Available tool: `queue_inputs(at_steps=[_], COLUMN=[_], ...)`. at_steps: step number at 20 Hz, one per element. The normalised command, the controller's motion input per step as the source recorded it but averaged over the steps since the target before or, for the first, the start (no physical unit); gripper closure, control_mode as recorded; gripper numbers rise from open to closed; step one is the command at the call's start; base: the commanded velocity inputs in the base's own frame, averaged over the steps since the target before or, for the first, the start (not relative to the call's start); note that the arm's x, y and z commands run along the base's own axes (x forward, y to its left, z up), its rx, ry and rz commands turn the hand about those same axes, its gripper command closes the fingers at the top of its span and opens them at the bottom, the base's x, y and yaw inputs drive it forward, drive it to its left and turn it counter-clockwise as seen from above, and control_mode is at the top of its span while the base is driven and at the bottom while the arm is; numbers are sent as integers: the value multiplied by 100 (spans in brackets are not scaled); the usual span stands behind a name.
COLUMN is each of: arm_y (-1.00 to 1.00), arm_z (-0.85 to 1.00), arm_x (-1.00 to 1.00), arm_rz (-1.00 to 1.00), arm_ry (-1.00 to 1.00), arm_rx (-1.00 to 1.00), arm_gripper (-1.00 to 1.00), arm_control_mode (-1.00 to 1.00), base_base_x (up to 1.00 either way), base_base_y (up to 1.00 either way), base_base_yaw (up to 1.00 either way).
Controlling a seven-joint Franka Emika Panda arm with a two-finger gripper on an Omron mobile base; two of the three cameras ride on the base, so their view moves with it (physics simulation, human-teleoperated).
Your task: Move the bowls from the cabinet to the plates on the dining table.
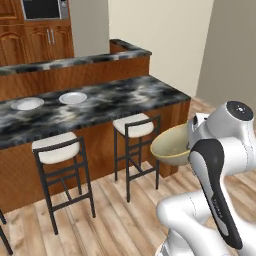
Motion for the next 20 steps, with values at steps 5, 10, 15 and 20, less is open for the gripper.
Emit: queue_inputs(at_steps=[5, 10, 15, 20], arm_y=[0, 0, 0, 0], arm_z=[0, 0, 0, 0], arm_x=[0, 0, 0, 0], arm_rz=[0, 0, 0, 0], arm_ry=[0, 0, 0, 0], arm_rx=[0, 0, 0, 0], arm_gripper=[100, 100, 100, 100], arm_control_mode=[100, 100, 100, 100], base_base_x=[56, 59, 46, 37], base_base_y=[4, 0, 0, 0], base_base_yaw=[18, 18, 19, 17])
